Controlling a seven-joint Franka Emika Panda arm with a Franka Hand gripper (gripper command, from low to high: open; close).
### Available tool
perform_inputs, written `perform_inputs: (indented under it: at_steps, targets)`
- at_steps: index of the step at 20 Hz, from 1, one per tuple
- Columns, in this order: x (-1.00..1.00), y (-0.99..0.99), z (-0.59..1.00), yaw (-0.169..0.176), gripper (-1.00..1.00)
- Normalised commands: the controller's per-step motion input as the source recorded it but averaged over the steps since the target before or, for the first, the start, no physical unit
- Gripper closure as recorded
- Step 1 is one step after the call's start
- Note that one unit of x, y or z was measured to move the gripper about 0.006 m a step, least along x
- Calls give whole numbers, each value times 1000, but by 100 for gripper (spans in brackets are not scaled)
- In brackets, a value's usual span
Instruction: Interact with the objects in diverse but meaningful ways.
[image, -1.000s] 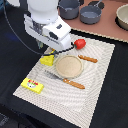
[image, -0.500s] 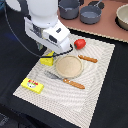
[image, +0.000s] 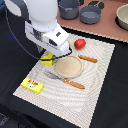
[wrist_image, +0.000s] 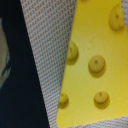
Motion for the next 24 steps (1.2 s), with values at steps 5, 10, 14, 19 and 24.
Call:
perform_inputs:
  at_steps: [5,10,14,19,24]
  targets:
    - [-48,0,-126,52,100]
    - [-38,0,-121,52,100]
    - [-27,0,-111,52,100]
    - [-51,0,325,55,100]
    - [-181,-30,1000,0,100]
